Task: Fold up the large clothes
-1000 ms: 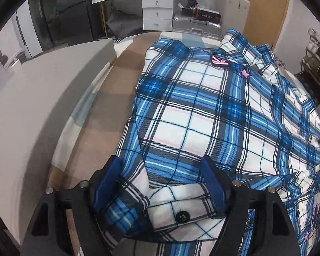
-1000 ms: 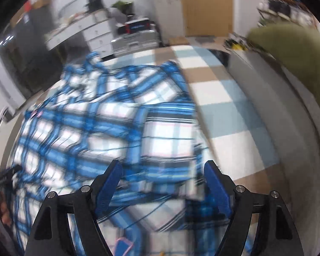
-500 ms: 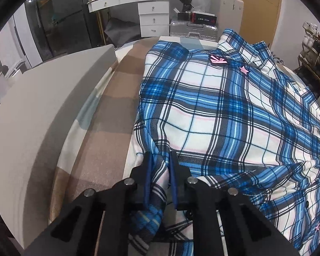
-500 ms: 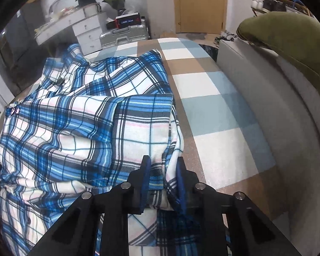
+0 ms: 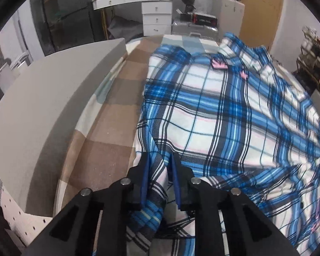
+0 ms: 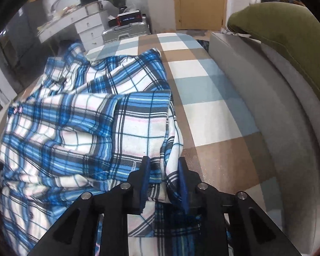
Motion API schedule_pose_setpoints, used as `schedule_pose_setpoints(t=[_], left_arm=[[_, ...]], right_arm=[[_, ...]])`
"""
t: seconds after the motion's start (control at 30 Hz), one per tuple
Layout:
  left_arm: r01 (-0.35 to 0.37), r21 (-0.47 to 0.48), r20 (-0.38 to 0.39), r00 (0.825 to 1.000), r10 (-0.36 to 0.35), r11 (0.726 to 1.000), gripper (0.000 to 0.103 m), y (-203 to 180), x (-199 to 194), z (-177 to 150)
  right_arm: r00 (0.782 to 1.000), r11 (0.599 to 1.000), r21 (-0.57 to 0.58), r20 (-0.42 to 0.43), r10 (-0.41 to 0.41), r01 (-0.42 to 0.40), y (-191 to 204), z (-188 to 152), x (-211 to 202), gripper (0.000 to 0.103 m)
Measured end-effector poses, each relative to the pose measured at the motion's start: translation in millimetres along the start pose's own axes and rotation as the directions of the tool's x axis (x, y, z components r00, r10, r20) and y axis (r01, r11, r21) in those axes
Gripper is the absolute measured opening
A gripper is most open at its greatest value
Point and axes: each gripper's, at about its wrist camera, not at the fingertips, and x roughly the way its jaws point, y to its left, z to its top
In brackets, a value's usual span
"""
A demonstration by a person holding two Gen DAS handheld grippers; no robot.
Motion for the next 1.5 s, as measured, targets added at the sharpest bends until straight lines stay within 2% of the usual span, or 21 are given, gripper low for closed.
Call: schedule_pose_setpoints(t=[0.07, 0.1, 0.17, 0.27, 0.33, 0.37, 0.43, 0.5, 0.67, 0.73, 0.8, 0.83, 0.9, 1.0, 1.1, 1.2, 1.27, 1.37, 1.43, 1.5], left_arm=[[0.013, -0.025, 0.011, 1.0, -0.013, 1.0, 0.027, 2.5, -6.7, 7.2], [0.033, -0.035, 0.024, 0.999, -0.033, 0.999, 0.038, 2.9, -10.7, 10.8], [0.065, -0.043, 0.061, 0.996, -0.062, 0.997, 0.052, 0.2, -19.7, 18.9], [0.095, -0.035, 0.1, 0.991, -0.091, 0.995, 0.054, -7.7, -32.9, 27.9], [0.139, -0.009, 0.133, 0.982, -0.136, 0.99, 0.055, -17.0, -44.6, 36.9], [0.146, 0.0, 0.146, 0.979, -0.144, 0.989, 0.057, -17.8, -49.1, 39.4], [0.16, 0.025, 0.192, 0.968, -0.162, 0.987, 0.066, -24.8, -62.3, 50.2], [0.168, 0.04, 0.238, 0.956, -0.172, 0.985, 0.081, -29.1, -73.0, 60.5], [0.2, 0.057, 0.288, 0.935, -0.208, 0.978, 0.083, -35.8, -91.4, 86.6], [0.23, 0.071, 0.314, 0.918, -0.24, 0.971, 0.087, -38.0, -101.7, 100.3], [0.25, 0.08, 0.339, 0.903, -0.262, 0.965, 0.102, -39.1, -108.9, 111.5], [0.26, 0.085, 0.359, 0.893, -0.273, 0.962, 0.102, -40.4, -112.4, 119.7], [0.251, 0.096, 0.38, 0.885, -0.268, 0.963, 0.102, -46.9, -111.9, 132.7], [0.248, 0.081, 0.409, 0.875, -0.259, 0.965, 0.102, -49.7, -99.9, 157.2], [0.211, 0.054, 0.353, 0.91, -0.216, 0.976, 0.102, -54.6, -66.1, 172.9], [0.19, 0.022, 0.278, 0.942, -0.189, 0.981, 0.102, -57.8, -26.4, 171.8], [0.199, 0.022, 0.231, 0.952, -0.199, 0.98, 0.102, -59.7, -5.2, 166.6], [0.173, 0.032, 0.173, 0.969, -0.176, 0.984, 0.102, -63.2, 25.4, 160.4], [0.144, 0.049, 0.143, 0.978, -0.149, 0.988, 0.102, -66.1, 41.8, 159.6], [0.126, 0.059, 0.115, 0.985, -0.132, 0.99, 0.102, -70.1, 58.1, 159.1]], right_arm=[[0.998, 1.0, 0.011, 0.05, 0.023, -0.023, 0.6, 7.0, -12.2, 0.039], [0.996, 0.999, 0.012, 0.077, 0.038, -0.039, 2.2, 9.4, -19.6, 0.046], [0.991, 0.998, 0.009, 0.118, 0.063, -0.065, 8.1, 15.8, -33.2, 0.05], [0.984, 0.994, -0.021, 0.142, 0.112, -0.11, 23.6, 26.7, -51.0, 0.05], [0.975, 0.99, -0.047, 0.172, 0.141, -0.135, 35.8, 33.5, -64.6, 0.051], [0.97, 0.988, -0.06, 0.187, 0.154, -0.145, 41.7, 38.2, -71.9, 0.054], [0.958, 0.98, -0.088, 0.213, 0.194, -0.179, 51.0, 46.1, -87.6, 0.068], [0.943, 0.971, -0.115, 0.241, 0.23, -0.208, 60.6, 59.2, -99.5, 0.072], [0.933, 0.965, -0.12, 0.254, 0.255, -0.231, 78.4, 101.2, -124.0, 0.083], [0.918, 0.957, -0.123, 0.275, 0.287, -0.263, 81.4, 118.8, -137.4, 0.085], [0.905, 0.952, -0.133, 0.297, 0.304, -0.276, 83.5, 134.7, -150.1, 0.087], [0.898, 0.954, -0.136, 0.324, 0.298, -0.267, 85.3, 145.5, -158.9, 0.092], [0.889, 0.955, -0.152, 0.352, 0.292, -0.253, 90.3, 163.5, -167.3, 0.1], [0.876, 0.945, -0.164, 0.358, 0.325, -0.283, 96.8, 186.7, -166.0, 0.1], [0.884, 0.944, -0.158, 0.334, 0.326, -0.289, 105.9, 203.0, -138.1, 0.101], [0.901, 0.935, -0.12, 0.253, 0.353, -0.332, 109.3, 203.9, -89.2, 0.101], [0.919, 0.94, -0.098, 0.201, 0.339, -0.326, 112.2, 198.0, -56.4, 0.101], [0.947, 0.952, -0.079, 0.108, 0.304, -0.296, 119.1, 191.1, 0.0, 0.1], [0.954, 0.954, -0.067, 0.053, 0.295, -0.292, 122.9, 187.4, 30.5, 0.096], [0.951, 0.951, -0.052, 0.023, 0.307, -0.306, 126.5, 186.7, 53.5, 0.095]])
